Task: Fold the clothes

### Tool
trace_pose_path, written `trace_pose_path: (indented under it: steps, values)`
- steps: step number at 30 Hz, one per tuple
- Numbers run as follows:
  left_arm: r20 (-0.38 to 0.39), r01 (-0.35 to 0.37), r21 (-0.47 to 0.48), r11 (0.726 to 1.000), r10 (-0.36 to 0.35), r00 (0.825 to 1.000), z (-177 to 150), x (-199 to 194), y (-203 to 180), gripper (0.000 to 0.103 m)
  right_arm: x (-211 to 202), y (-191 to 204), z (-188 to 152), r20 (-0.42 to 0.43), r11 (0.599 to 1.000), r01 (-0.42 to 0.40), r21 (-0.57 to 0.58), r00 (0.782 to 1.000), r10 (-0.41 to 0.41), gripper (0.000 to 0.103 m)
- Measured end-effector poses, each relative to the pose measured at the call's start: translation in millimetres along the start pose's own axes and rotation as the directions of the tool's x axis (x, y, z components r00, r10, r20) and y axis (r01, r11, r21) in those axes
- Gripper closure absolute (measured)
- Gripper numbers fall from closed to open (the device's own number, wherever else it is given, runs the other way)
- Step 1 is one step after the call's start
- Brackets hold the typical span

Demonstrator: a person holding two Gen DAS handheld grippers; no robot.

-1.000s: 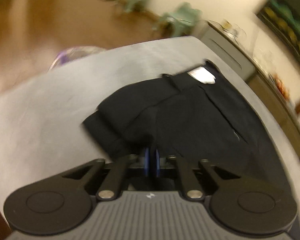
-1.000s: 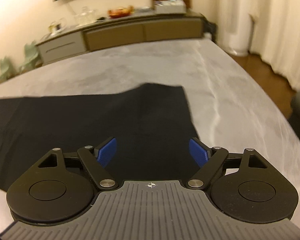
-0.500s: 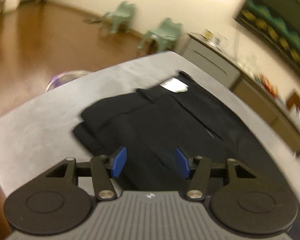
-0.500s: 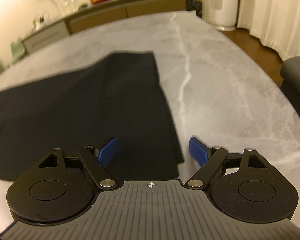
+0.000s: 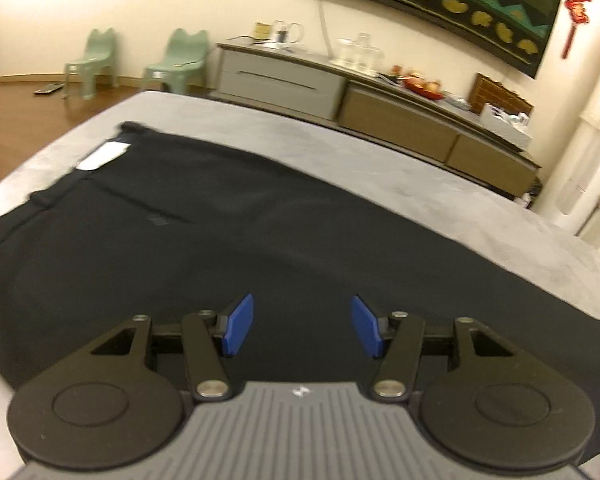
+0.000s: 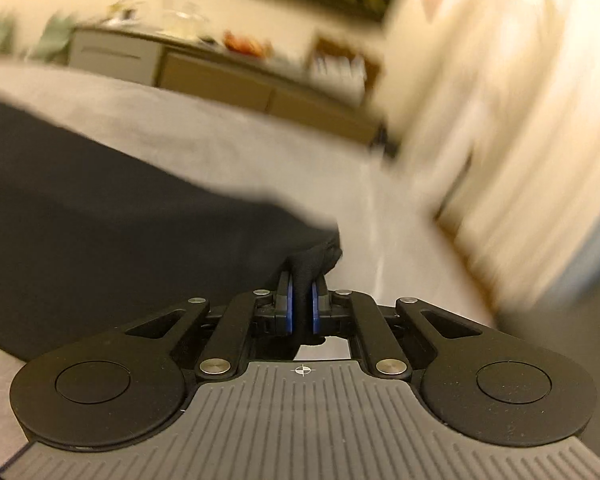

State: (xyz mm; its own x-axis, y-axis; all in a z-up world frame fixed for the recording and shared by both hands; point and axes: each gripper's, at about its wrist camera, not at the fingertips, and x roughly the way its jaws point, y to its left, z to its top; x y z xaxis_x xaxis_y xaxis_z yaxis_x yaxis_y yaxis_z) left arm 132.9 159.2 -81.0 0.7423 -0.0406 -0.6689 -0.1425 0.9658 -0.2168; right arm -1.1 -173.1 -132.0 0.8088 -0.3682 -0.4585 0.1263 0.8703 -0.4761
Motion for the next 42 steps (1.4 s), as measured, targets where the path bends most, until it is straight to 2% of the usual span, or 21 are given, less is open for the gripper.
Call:
trace_pose_path:
  steps: [3,5,7,8,12,15,18,19,21,23,25,26,27,28,31,33,36,37,39,41,42]
  values:
    - [-0.012,0.042,0.014,0.999,-0.042,0.999,-0.9,13.4,-26.0,0.047,-23.7,61.3,23.6,0.101,0.988,-0.113,-0.105,0.987,0.124,0.097]
    - [-0.033,0.090,0.049,0.995,-0.089,0.996,-6.6,20.3,-50.1,0.047,-28.8,98.0,27.6,0.114,0.969,-0.202,-0.139,0.969,0.218,0.094]
    - [-0.066,0.169,0.093,0.981,-0.163,0.984,-15.3,25.6,-74.4,0.046,-19.6,120.4,24.1,0.081,0.956,-0.262,-0.133,0.958,0.274,0.065]
    - [-0.087,0.215,0.116,0.970,-0.206,0.975,-19.9,28.7,-87.8,0.045,-13.7,124.2,21.9,0.062,0.952,-0.283,-0.118,0.955,0.291,0.059]
    - [-0.170,0.400,0.138,0.906,-0.377,0.911,-43.4,35.7,-137.1,0.036,-19.7,90.8,18.2,0.096,0.908,-0.418,0.002,0.904,0.416,0.039]
    - [-0.241,0.525,0.104,0.845,-0.491,0.837,-60.3,44.5,-172.6,0.032,-23.4,45.3,6.7,0.140,0.846,-0.508,0.160,0.860,0.490,0.033]
    - [-0.317,0.600,0.036,0.799,-0.560,0.766,-75.6,61.5,-209.2,0.030,-14.0,13.3,-6.2,0.141,0.805,-0.521,0.284,0.853,0.503,0.032]
    - [-0.336,0.600,0.040,0.799,-0.555,0.761,-80.9,66.6,-221.1,0.030,-9.5,5.7,-10.2,0.134,0.791,-0.519,0.324,0.853,0.505,0.032]
    - [-0.363,0.571,0.073,0.817,-0.512,0.779,-92.1,77.6,-245.4,0.030,0.0,-8.3,-18.6,0.118,0.764,-0.509,0.397,0.853,0.508,0.032]
    - [-0.342,0.521,0.122,0.845,-0.457,0.821,-96.7,81.2,-261.1,0.026,8.8,-16.8,-25.6,0.091,0.751,-0.489,0.444,0.859,0.505,0.032]
    - [-0.318,0.461,0.169,0.871,-0.394,0.862,-99.8,84.7,-277.1,0.032,20.9,-20.2,-31.5,0.060,0.747,-0.467,0.473,0.863,0.502,0.033]
    - [-0.320,0.452,0.192,0.871,-0.380,0.868,-100.3,85.2,-284.1,0.056,27.0,-21.9,-34.4,0.044,0.745,-0.456,0.487,0.865,0.500,0.033]
    - [-0.322,0.444,0.214,0.870,-0.367,0.873,-100.9,85.7,-291.0,0.093,30.9,-22.2,-37.1,0.033,0.741,-0.452,0.498,0.863,0.504,0.033]
    - [-0.322,0.435,0.236,0.869,-0.353,0.879,-101.4,86.0,-297.7,0.097,33.0,-21.2,-39.6,0.025,0.734,-0.453,0.505,0.858,0.513,0.034]
    - [-0.257,0.361,0.286,0.888,-0.291,0.921,-98.5,72.0,-294.5,0.097,38.1,-18.5,-47.5,0.003,0.718,-0.457,0.525,0.845,0.535,0.035]
    - [-0.259,0.296,0.267,0.917,-0.227,0.939,-101.3,70.9,-279.3,0.095,39.2,-15.8,-51.8,-0.008,0.723,-0.454,0.520,0.844,0.536,0.035]
    - [-0.263,0.272,0.318,0.908,-0.191,0.946,-99.3,63.6,-280.3,0.081,38.3,-7.3,-51.5,-0.016,0.749,-0.463,0.474,0.846,0.533,0.036]
    - [-0.264,0.264,0.335,0.905,-0.178,0.948,-98.7,61.2,-280.6,0.074,37.3,-4.0,-50.2,-0.018,0.758,-0.471,0.452,0.845,0.535,0.058]
    - [-0.217,0.231,0.379,0.896,-0.156,0.964,-90.2,47.6,-285.9,0.045,30.1,4.2,-47.0,-0.024,0.783,-0.488,0.387,0.843,0.537,0.087]
    - [-0.139,0.209,0.426,0.880,-0.165,0.976,-76.2,28.6,-298.4,0.035,17.5,14.5,-42.2,-0.012,0.836,-0.466,0.291,0.872,0.490,0.095]
    - [-0.140,0.239,0.443,0.864,-0.196,0.971,-70.6,23.5,-307.3,0.027,8.9,20.4,-39.3,0.003,0.866,-0.446,0.226,0.889,0.457,0.095]
